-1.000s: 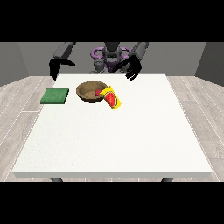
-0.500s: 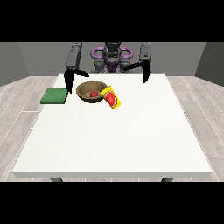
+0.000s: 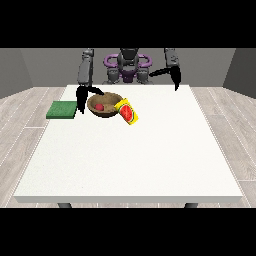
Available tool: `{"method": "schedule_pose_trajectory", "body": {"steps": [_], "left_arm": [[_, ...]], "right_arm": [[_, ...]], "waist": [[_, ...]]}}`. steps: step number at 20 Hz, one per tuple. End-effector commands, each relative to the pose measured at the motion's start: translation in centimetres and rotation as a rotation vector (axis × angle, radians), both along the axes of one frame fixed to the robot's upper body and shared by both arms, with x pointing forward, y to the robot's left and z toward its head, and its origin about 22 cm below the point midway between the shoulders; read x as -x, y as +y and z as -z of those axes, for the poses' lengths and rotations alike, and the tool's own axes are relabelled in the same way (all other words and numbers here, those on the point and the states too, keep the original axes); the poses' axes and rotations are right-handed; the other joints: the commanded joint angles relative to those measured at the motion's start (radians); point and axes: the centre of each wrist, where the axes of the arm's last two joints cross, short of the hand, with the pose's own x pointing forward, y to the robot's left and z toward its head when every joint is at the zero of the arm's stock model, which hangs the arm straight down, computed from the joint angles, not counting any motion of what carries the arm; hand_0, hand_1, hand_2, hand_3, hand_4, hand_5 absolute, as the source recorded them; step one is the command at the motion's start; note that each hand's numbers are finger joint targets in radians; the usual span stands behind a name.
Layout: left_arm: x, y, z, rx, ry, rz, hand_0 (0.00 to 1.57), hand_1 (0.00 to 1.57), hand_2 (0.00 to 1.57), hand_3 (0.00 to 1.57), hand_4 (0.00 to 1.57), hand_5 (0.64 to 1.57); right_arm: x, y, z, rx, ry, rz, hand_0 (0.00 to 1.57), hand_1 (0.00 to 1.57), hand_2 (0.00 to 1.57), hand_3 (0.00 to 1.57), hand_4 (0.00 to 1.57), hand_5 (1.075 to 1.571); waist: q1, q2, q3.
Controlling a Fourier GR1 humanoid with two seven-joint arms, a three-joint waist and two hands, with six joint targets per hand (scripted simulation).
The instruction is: Pick the cup and pour the ball into the bowl, then pick the bowl and place it on the pad
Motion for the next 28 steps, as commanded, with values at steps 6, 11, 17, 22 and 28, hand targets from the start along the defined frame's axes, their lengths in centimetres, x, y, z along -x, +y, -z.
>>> {"method": "schedule_pose_trajectory", "body": {"steps": [6,11,17,22,28], "left_arm": [[-0.3,-0.4,-3.4,0.001,-0.060,0.047,0.00,0.00,0.00,0.00,0.00,1.566],[-0.1,1.3,-3.9,-0.008,-0.082,0.024,0.00,0.00,0.00,0.00,0.00,1.569],[-1.1,-0.2,-5.4,-0.008,-0.109,0.113,0.00,0.00,0.00,0.00,0.60,1.544],[-1.0,0.9,-3.3,0.024,-0.040,0.075,0.00,0.00,0.00,0.00,0.90,1.466],[1.6,6.1,2.9,0.042,0.207,-0.085,0.00,0.00,0.00,0.00,0.99,1.419]], "right_arm": [[0.1,2.0,2.6,-0.001,-0.040,0.007,0.00,0.00,0.00,0.00,0.13,1.562],[3.5,0.3,5.7,-0.053,0.224,0.179,0.78,0.78,0.39,0.00,0.44,1.533],[2.4,-2.4,3.8,0.464,0.316,0.243,1.57,1.57,1.57,1.51,0.94,1.549],[0.7,-1.7,2.2,0.521,0.417,0.277,1.57,1.57,1.57,1.26,0.90,1.566],[-1.9,2.0,-0.1,0.531,0.583,0.185,1.57,1.57,1.57,0.97,0.82,1.564]], "waist": [[0.030,0.062,0.0008],[0.027,0.062,0.0013],[0.121,0.102,-0.0052],[0.090,0.007,-0.0042],[-0.051,-0.240,-0.0019]]}}
